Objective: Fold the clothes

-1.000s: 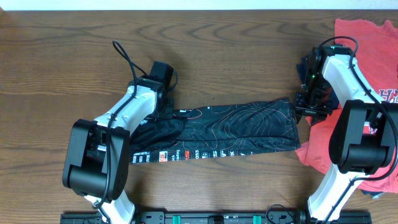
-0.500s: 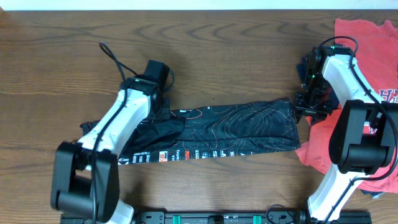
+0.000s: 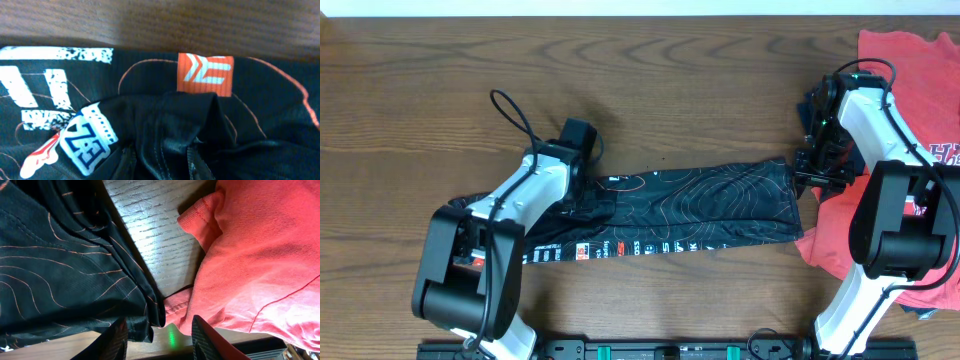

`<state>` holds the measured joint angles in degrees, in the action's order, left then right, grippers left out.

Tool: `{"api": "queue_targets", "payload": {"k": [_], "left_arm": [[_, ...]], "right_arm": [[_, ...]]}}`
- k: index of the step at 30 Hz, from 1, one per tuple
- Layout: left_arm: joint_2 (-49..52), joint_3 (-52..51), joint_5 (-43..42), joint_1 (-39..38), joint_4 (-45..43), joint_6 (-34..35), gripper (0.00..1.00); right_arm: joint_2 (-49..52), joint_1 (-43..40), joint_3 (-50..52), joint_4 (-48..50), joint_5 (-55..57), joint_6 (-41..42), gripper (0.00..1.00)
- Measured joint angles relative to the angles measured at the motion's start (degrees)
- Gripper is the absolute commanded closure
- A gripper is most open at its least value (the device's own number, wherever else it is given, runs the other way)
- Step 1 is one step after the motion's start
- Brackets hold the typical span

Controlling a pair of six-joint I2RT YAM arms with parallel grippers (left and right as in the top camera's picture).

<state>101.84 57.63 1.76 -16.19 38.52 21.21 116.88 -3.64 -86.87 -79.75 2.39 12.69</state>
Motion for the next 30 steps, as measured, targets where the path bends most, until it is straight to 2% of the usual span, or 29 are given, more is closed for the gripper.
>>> {"api": "queue_targets", "payload": {"k": [4, 6, 10, 18, 24, 27, 30], "left_arm": [[-0.04, 0.0, -0.04, 0.0, -0.02, -0.02, 0.64], [-0.13, 0.02, -0.04, 0.02, 0.04, -0.28, 0.6], [-1.29, 0.52, -0.02, 0.02, 1.36, -1.68, 0.53], [-12.66, 4.07, 1.11, 0.92, 3.52, -3.15, 0.42], [-18.95, 4.55, 1.64, 4.79, 5.51, -1.03, 0.41], [-18.8, 4.55, 1.64, 5.95, 6.6, -0.33, 0.41], [-18.8, 4.55, 1.64, 6.05, 6.73, -0.13, 0.41]], "right_arm": [[0.0, 0.0, 0.0, -0.31, 0.0, -0.2, 0.6], [0.0, 0.0, 0.0, -0.24, 0.0, -0.24, 0.59], [0.0, 0.0, 0.0, 0.81, -0.04, -0.76, 0.46], [-0.02, -0.57, 0.57, 4.59, -4.24, -8.72, 0.42], [-0.26, -0.94, 6.45, 12.09, -12.59, -17.25, 0.38], [-0.26, -0.94, 10.21, 14.67, -14.86, -18.95, 0.32], [-1.36, -0.96, 12.57, 15.93, -16.96, -19.82, 0.33]]}}
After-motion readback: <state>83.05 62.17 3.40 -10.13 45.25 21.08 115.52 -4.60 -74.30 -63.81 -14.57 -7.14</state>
